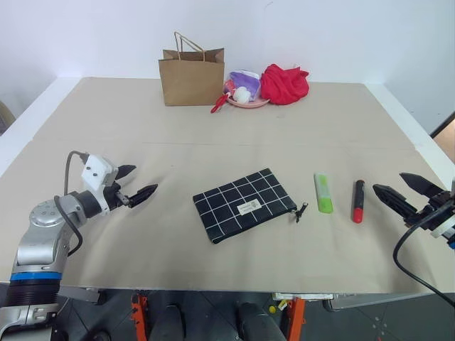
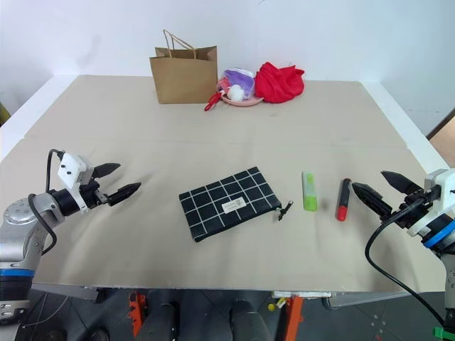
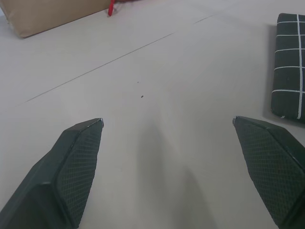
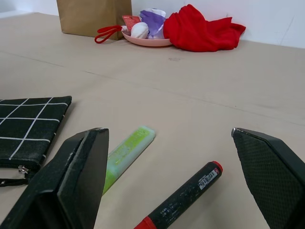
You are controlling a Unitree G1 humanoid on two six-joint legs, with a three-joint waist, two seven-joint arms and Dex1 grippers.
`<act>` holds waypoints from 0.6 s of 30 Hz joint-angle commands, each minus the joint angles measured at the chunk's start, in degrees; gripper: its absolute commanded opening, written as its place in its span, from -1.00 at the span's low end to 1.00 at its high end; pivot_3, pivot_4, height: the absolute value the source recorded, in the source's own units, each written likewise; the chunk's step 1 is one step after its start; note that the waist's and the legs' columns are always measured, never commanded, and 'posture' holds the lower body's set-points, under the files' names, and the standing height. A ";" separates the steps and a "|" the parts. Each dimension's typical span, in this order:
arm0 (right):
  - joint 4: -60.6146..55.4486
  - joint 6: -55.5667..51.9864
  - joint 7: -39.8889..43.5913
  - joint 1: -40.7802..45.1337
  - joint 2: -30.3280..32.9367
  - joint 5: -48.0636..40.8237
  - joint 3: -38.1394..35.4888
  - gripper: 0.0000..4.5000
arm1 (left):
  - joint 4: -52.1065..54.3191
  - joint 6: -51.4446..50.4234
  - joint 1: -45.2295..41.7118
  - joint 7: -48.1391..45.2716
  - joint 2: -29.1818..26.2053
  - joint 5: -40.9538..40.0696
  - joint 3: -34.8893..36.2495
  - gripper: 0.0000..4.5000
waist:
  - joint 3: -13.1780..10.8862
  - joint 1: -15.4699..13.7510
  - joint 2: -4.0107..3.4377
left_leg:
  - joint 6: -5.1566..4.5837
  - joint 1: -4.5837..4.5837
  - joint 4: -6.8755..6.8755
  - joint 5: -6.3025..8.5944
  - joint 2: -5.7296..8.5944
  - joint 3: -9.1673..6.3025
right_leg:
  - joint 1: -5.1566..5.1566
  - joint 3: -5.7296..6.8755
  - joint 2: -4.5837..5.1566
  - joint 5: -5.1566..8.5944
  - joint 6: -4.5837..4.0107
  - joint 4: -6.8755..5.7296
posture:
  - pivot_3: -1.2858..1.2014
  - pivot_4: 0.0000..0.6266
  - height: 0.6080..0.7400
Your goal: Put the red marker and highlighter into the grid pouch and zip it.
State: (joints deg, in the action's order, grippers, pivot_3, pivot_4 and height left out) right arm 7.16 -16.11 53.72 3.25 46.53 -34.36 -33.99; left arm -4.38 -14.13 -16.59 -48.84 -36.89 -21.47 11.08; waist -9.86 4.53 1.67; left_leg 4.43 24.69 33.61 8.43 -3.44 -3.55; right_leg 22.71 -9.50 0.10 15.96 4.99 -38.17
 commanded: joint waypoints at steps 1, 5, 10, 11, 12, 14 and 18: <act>-0.29 0.65 0.10 0.11 1.63 0.08 -2.06 0.97 | 1.15 0.24 -0.75 -0.34 -1.06 -0.60 1.14 1.00 | 0.00 0.00 0.00 | 0.00 0.00 0.00 0.00 0.00 0.00 | 0.00 0.00 0.00 0.00 0.00 0.00 | 0.03 -0.52 1.00; -0.13 0.56 -0.06 0.00 1.83 0.21 -2.38 0.97 | 1.34 0.53 -0.80 -0.84 -1.05 -0.85 1.33 1.00 | 0.00 -0.01 0.00 | 0.00 0.00 0.00 0.00 0.00 0.00 | 0.00 0.00 0.00 0.00 0.00 0.00 | 0.03 -0.52 1.00; -0.02 0.53 0.04 0.45 1.80 0.32 -1.81 0.97 | 1.49 0.44 -0.93 -1.50 -0.87 -1.02 1.06 1.00 | 0.00 0.00 0.00 | 0.00 0.00 0.00 0.00 0.00 0.00 | -0.01 0.00 0.00 0.00 0.00 0.00 | 0.03 -0.52 1.00; 0.04 0.54 0.12 0.64 1.82 0.36 -1.60 0.97 | 1.48 0.43 -0.97 -1.64 -0.83 -0.99 0.99 1.00 | 0.00 0.00 0.00 | 0.00 0.00 0.00 0.00 0.00 0.00 | -0.01 0.00 0.00 0.00 0.00 0.00 | 0.03 -0.52 1.00; 0.08 0.58 0.27 0.92 1.87 0.46 -1.23 0.97 | 1.52 0.43 -1.01 -1.86 -0.80 -0.96 0.85 1.00 | 0.00 0.00 0.00 | 0.00 0.00 0.00 0.00 0.00 0.00 | -0.01 0.00 0.00 0.00 0.00 0.00 | 0.03 -0.52 1.00; 0.03 0.71 0.89 1.80 2.10 0.78 -0.08 0.97 | 2.02 0.20 -1.02 -2.62 -0.69 -1.22 0.42 1.00 | 0.00 0.00 0.00 | 0.00 0.00 0.00 0.00 0.00 0.00 | -0.01 0.00 0.00 0.00 0.00 0.00 | 0.03 -0.52 1.00; -1.86 -0.65 1.99 5.32 2.05 0.58 3.82 0.97 | 4.90 -0.29 -0.80 -4.04 0.01 -2.27 -0.94 1.00 | -0.03 0.15 -0.04 | 0.00 -0.01 0.02 0.00 0.00 0.01 | -0.01 -0.01 0.00 -0.04 0.01 0.00 | 0.03 -0.52 1.00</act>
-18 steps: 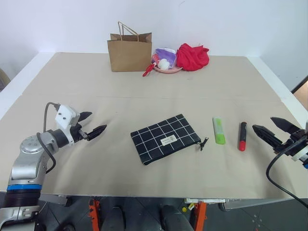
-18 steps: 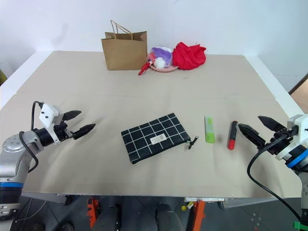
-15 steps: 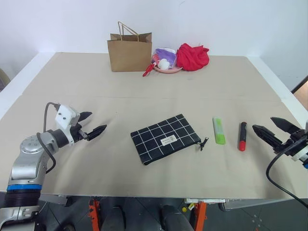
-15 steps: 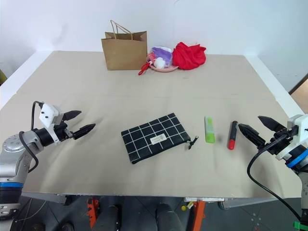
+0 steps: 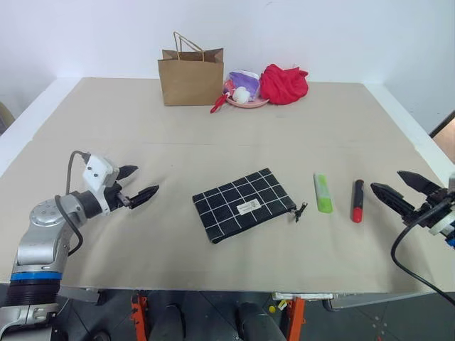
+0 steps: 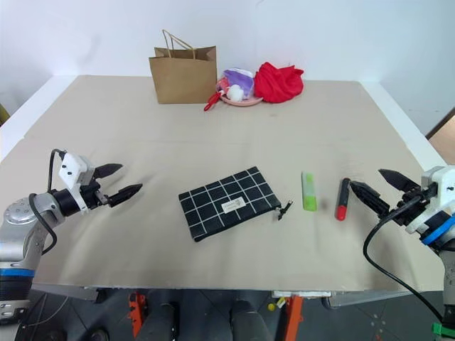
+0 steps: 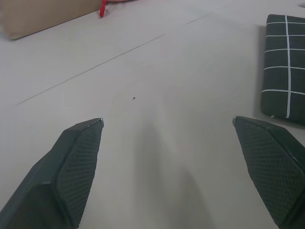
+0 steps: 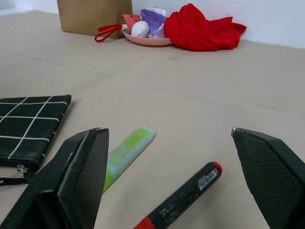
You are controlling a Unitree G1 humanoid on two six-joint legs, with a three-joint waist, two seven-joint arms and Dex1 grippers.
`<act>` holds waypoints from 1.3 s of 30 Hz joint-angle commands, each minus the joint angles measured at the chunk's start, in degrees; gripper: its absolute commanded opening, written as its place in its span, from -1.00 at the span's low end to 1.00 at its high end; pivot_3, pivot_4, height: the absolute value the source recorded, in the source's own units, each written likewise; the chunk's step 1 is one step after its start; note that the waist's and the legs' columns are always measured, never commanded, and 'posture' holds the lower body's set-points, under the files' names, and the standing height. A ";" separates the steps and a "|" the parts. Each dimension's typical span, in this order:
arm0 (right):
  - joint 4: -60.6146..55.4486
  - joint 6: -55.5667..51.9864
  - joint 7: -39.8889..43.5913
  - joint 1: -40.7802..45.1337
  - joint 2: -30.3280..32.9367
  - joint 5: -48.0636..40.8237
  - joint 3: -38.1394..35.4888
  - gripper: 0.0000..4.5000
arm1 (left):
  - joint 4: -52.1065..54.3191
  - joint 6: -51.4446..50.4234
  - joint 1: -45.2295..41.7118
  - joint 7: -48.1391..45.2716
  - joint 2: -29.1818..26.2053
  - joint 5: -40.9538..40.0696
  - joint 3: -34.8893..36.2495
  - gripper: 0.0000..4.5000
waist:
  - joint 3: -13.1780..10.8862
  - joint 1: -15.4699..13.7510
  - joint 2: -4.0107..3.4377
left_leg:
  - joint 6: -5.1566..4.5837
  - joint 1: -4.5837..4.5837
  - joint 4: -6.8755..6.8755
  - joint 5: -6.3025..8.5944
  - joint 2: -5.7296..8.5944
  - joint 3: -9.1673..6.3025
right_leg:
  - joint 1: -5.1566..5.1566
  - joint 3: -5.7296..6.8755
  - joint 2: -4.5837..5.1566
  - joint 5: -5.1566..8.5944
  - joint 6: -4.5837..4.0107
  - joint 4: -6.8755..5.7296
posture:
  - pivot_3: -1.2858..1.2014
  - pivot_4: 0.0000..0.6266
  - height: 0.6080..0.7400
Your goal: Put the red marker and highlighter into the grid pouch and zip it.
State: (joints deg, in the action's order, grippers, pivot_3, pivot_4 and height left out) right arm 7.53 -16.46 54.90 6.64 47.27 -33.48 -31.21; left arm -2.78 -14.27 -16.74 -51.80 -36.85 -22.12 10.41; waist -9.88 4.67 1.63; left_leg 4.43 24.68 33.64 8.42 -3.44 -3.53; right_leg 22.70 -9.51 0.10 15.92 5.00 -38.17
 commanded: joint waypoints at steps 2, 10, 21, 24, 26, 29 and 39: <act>-3.70 -1.60 0.99 4.54 0.70 -0.58 4.01 0.97 | 5.14 -0.54 -0.22 -2.14 0.25 -1.87 -1.91 1.00 | 0.00 0.02 -0.02 | 0.00 -0.02 0.00 0.00 0.00 0.00 | -0.03 0.00 0.00 -0.01 0.00 0.00 | 0.03 -0.52 1.00; -10.12 -6.59 0.08 11.90 -4.76 -2.19 14.15 0.97 | 11.23 -0.32 2.14 -8.06 0.27 -1.20 -10.02 1.00 | -0.04 -0.09 -0.10 | 0.00 0.02 0.01 0.00 0.00 -0.02 | -0.05 0.01 -0.01 0.02 0.04 0.00 | 0.03 -0.52 1.00; -3.21 3.14 -1.55 14.50 -18.48 9.06 29.52 -0.91 | 13.17 4.99 2.46 -14.21 1.30 2.35 -19.31 1.00 | -0.08 -0.56 -0.16 | 0.02 0.19 0.10 -0.04 -0.06 -0.05 | -0.03 0.08 -0.03 0.02 0.07 0.01 | 0.03 -0.52 1.00; 1.08 6.25 -2.83 15.39 -19.11 11.06 28.58 -0.96 | 13.11 5.59 2.62 -14.24 1.41 2.49 -19.37 1.00 | -0.11 -0.45 -0.22 | 0.01 0.18 0.10 -0.03 -0.07 -0.05 | 0.02 0.13 -0.03 0.01 0.03 -0.01 | 0.03 -0.52 1.00; 2.89 7.81 -2.63 15.79 -19.01 11.88 28.47 -0.96 | 13.17 5.83 2.75 -14.26 1.45 2.52 -19.44 1.00 | -0.13 -0.19 -0.25 | 0.01 0.16 0.10 -0.04 -0.07 -0.05 | 0.05 0.13 -0.04 0.00 0.01 -0.05 | 0.03 -0.52 1.00; 4.74 9.71 -1.81 15.60 -18.44 12.80 28.60 -0.96 | 13.29 6.11 2.92 -14.27 1.57 2.68 -19.59 1.00 | -0.13 -0.02 -0.25 | 0.01 0.12 0.10 -0.04 -0.10 -0.05 | 0.04 0.14 -0.05 -0.03 -0.03 -0.07 | 0.03 -0.52 1.00; 5.25 11.56 -1.38 14.83 -19.16 14.53 29.60 -0.96 | 10.38 16.84 2.26 -13.53 1.42 9.70 -20.89 1.00 | -0.13 -0.05 -0.25 | 0.00 0.09 0.10 -0.04 -0.09 -0.05 | -0.02 0.14 -0.05 -0.02 -0.02 -0.07 | 0.03 -0.52 1.00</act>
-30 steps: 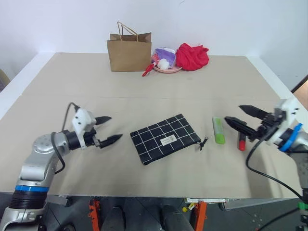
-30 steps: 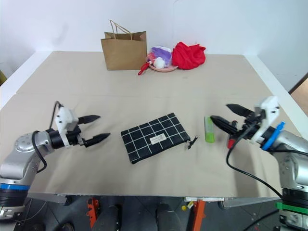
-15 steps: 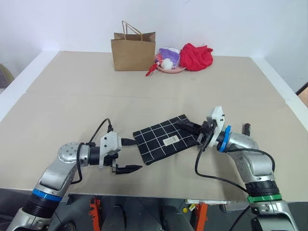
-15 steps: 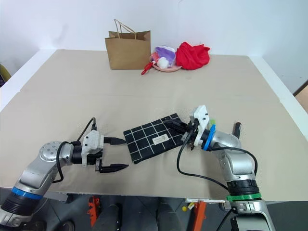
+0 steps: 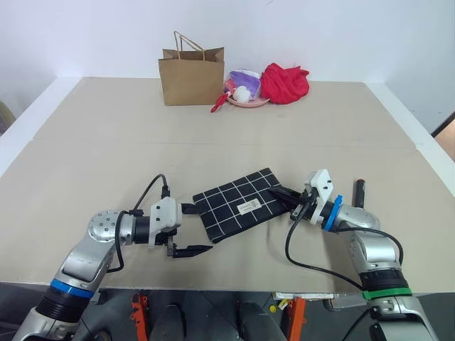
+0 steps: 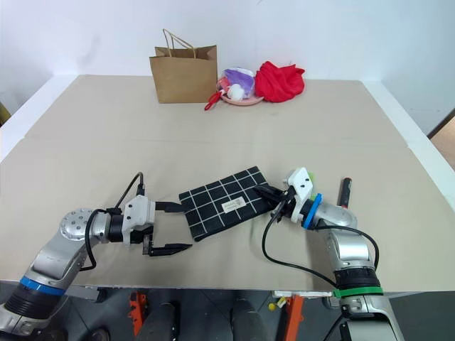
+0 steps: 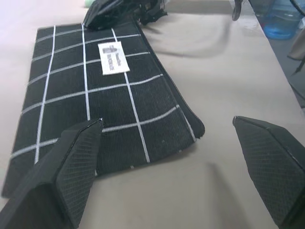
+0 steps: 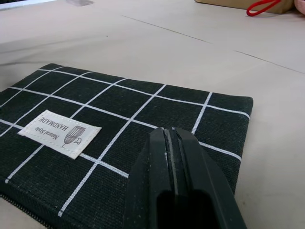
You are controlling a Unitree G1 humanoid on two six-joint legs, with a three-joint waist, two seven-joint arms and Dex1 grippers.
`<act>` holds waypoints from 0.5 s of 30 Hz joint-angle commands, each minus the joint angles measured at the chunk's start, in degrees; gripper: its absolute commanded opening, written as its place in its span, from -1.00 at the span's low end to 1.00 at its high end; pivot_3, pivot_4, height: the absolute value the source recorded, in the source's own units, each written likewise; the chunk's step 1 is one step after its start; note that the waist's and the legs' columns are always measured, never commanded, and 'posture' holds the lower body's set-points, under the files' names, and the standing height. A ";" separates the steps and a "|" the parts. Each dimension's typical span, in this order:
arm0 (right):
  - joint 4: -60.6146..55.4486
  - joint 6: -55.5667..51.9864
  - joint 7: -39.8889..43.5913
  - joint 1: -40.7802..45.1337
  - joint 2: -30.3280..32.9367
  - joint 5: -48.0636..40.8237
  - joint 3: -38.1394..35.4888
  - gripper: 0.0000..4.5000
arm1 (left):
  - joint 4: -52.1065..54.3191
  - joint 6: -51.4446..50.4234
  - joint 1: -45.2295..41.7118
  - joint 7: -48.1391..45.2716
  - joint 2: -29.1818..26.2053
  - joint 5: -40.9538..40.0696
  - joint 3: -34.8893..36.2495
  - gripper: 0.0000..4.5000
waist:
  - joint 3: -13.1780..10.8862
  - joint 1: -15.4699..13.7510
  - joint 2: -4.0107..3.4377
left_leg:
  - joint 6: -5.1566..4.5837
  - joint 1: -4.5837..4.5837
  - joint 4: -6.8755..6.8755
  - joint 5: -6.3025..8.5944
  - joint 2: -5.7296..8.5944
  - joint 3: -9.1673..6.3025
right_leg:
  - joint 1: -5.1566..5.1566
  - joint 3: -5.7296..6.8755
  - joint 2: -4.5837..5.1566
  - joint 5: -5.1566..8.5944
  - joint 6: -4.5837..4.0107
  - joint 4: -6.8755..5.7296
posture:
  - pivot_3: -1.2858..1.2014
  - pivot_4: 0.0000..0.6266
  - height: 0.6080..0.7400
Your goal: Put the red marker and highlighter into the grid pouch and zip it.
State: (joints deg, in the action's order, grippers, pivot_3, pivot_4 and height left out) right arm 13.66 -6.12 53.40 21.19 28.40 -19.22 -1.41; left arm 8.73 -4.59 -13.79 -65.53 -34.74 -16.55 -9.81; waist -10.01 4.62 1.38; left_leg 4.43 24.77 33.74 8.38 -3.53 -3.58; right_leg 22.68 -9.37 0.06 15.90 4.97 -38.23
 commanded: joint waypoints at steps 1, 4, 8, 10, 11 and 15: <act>-0.97 1.17 -0.11 0.28 -0.57 0.32 -0.25 -0.96 | -2.35 10.11 -0.90 0.44 -0.94 5.82 -0.82 1.00 | 0.00 0.00 0.00 | 0.00 -0.01 0.00 0.00 0.00 0.00 | -0.01 0.00 0.00 0.00 0.00 0.00 | 0.03 -0.52 1.00; -1.17 1.27 -0.54 0.26 -1.12 0.40 -0.42 -0.96 | -6.65 18.76 -2.25 2.48 0.30 10.77 -2.05 1.00 | 0.00 -0.01 0.00 | 0.00 -0.03 0.00 0.00 0.00 0.00 | -0.03 0.00 0.00 -0.01 -0.02 0.00 | 0.03 -0.52 1.00; -1.53 1.22 -0.56 0.25 -1.41 0.53 -0.52 -0.96 | -10.12 22.69 -4.25 6.01 2.86 15.05 -3.93 1.00 | 0.00 -0.12 0.00 | -0.01 -0.04 0.02 -0.01 0.01 0.00 | -0.11 -0.01 0.01 -0.02 0.00 0.01 | 0.03 -0.52 1.00; -1.57 1.18 -0.62 0.38 -1.34 0.50 -0.78 -0.96 | -10.57 23.06 -4.81 6.92 4.34 15.69 -4.93 1.00 | 0.01 -0.12 -0.01 | -0.01 -0.04 0.03 -0.01 0.01 0.00 | -0.12 0.00 0.01 -0.02 0.00 0.01 | 0.03 -0.52 1.00; -1.59 1.17 -0.68 0.43 -1.30 0.47 -0.87 -0.96 | -10.55 23.08 -4.98 7.23 4.94 15.74 -5.32 1.00 | 0.01 -0.13 -0.02 | -0.01 -0.05 0.03 -0.01 0.01 0.00 | -0.12 0.00 0.01 -0.02 -0.01 0.01 | 0.03 -0.52 1.00; -2.13 0.96 -1.03 0.42 -1.23 0.36 -1.01 -0.96 | -11.36 24.13 -5.39 7.44 5.88 16.74 -6.92 1.00 | 0.02 -0.09 -0.03 | -0.01 -0.06 0.03 -0.01 0.01 0.00 | -0.13 0.00 0.00 -0.03 0.00 0.00 | 0.03 -0.52 1.00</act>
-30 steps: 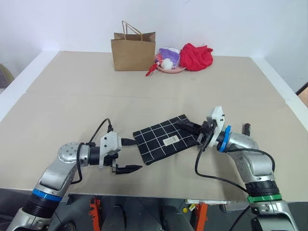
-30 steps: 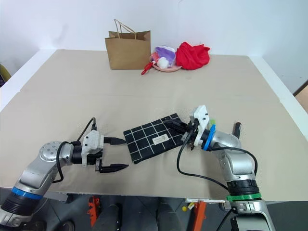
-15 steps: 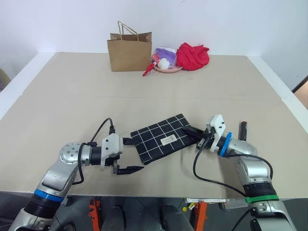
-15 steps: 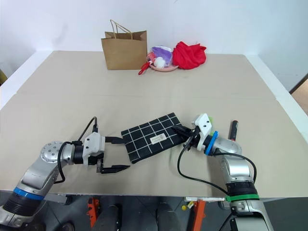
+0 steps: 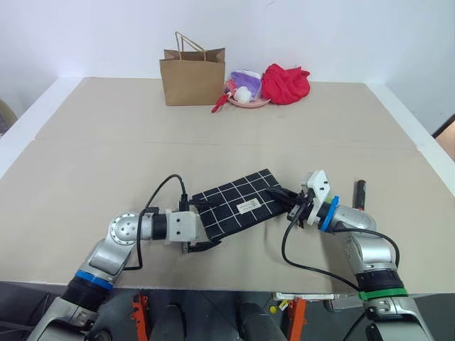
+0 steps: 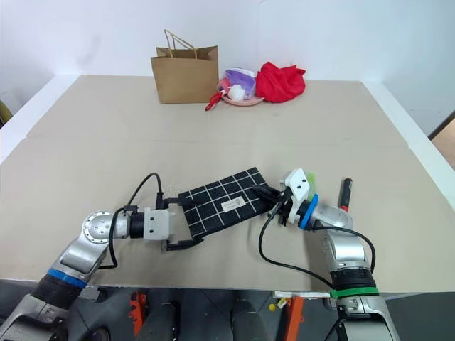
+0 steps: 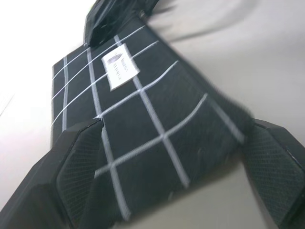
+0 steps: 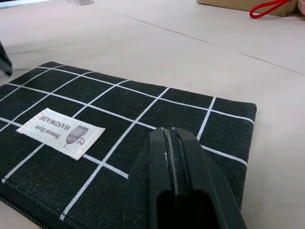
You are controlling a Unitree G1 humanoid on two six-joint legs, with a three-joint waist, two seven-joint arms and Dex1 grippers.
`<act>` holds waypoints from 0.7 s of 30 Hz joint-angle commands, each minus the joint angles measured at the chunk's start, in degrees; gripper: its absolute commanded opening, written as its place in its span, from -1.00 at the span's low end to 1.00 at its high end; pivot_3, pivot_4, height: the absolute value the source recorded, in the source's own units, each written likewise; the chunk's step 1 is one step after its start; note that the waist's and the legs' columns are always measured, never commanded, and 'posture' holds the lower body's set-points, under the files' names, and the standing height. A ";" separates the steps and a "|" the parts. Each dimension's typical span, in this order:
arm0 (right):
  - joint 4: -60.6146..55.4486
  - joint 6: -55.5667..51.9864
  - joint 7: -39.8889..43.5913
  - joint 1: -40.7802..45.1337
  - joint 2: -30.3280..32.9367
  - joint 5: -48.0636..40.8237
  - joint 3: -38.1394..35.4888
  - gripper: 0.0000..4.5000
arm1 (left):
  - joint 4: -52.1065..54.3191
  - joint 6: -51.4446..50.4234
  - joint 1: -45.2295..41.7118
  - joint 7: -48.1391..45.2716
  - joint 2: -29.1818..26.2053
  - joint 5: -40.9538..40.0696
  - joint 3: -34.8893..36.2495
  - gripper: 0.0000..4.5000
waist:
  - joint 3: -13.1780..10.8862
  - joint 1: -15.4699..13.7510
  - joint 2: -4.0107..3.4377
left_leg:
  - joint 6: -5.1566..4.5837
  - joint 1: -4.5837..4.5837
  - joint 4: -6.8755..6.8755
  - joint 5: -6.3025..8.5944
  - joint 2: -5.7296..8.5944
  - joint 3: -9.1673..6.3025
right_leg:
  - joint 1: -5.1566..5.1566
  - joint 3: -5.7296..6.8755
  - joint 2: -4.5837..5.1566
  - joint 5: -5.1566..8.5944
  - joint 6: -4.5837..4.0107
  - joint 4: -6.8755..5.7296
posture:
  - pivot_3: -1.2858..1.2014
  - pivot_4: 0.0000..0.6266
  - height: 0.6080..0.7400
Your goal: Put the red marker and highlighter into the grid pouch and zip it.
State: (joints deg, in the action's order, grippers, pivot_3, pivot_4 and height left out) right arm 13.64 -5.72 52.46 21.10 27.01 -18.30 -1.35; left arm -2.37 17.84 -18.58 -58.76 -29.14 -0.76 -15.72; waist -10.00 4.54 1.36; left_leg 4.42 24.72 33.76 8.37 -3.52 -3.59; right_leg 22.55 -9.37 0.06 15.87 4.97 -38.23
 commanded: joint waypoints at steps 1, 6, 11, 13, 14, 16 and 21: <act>-2.37 0.48 -0.14 0.39 0.21 -0.62 -1.10 -0.96 | -0.83 2.35 -0.91 0.71 0.31 1.54 -1.41 1.00 | 0.01 -0.01 -0.02 | 0.00 -0.01 0.00 0.00 0.00 0.00 | -0.01 0.00 0.00 0.00 0.00 -0.01 | 0.03 -0.52 1.00; -3.36 0.41 -0.19 -0.32 0.26 -0.76 -1.12 -1.00 | -4.73 5.90 -2.62 0.85 -0.31 4.21 -2.78 0.77 | 0.01 -0.04 -0.02 | 0.00 -0.11 0.03 0.00 0.01 -0.01 | -0.18 0.00 0.00 0.01 0.04 0.00 | 0.03 -0.52 1.00; -3.79 0.37 0.12 -0.08 0.07 -0.82 -0.79 -1.00 | -8.53 7.91 -3.65 0.11 -0.71 3.81 -3.25 -0.22 | 0.02 -0.01 -0.04 | -0.10 -0.20 0.07 -0.06 0.01 0.00 | -0.24 0.00 0.00 -0.06 0.03 0.00 | 0.03 -0.52 1.00; -3.75 0.47 0.27 0.18 0.11 -0.72 -0.66 -1.00 | -9.80 8.55 -4.28 -0.13 -0.73 3.77 -3.47 -0.68 | 0.04 -0.01 -0.07 | -0.19 -0.21 0.07 -0.12 0.01 -0.01 | -0.24 0.00 0.00 -0.08 -0.03 0.00 | 0.03 -0.52 1.00; -3.72 0.60 0.40 0.31 0.16 -0.59 -0.54 -1.00 | -10.42 8.79 -4.67 -0.18 -0.66 3.69 -3.57 -0.95 | 0.08 0.02 -0.13 | -0.23 -0.21 0.07 -0.15 0.01 0.00 | -0.25 0.00 0.00 -0.09 -0.07 0.00 | 0.03 -0.52 1.00; -3.72 0.58 0.41 0.57 0.12 -0.50 -0.44 -1.00 | -11.25 8.71 -5.43 -0.65 -0.40 2.90 -3.63 -0.98 | 0.11 0.15 -0.19 | -0.24 -0.25 0.07 -0.15 0.01 0.03 | -0.27 -0.03 0.00 -0.07 -0.13 0.00 | 0.03 -0.52 1.00; -9.60 -6.68 0.94 0.81 0.52 -6.04 -1.94 -0.71 | -8.15 -3.83 -6.31 -6.06 0.59 -11.09 0.73 -1.00 | 0.10 0.23 -0.33 | -0.27 -0.25 0.06 -0.17 0.01 0.02 | -0.24 -0.03 -0.01 -0.10 -0.14 -0.02 | 0.03 -0.52 1.00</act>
State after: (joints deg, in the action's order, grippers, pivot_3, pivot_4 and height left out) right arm 9.75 -8.79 52.64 20.91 27.02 -20.09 -1.47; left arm -12.98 19.48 -24.62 -62.44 -28.08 -5.38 -17.99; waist -9.90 4.77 1.03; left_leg 4.14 24.53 33.83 8.20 -3.51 -3.56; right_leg 22.37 -9.40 0.05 15.76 4.85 -38.27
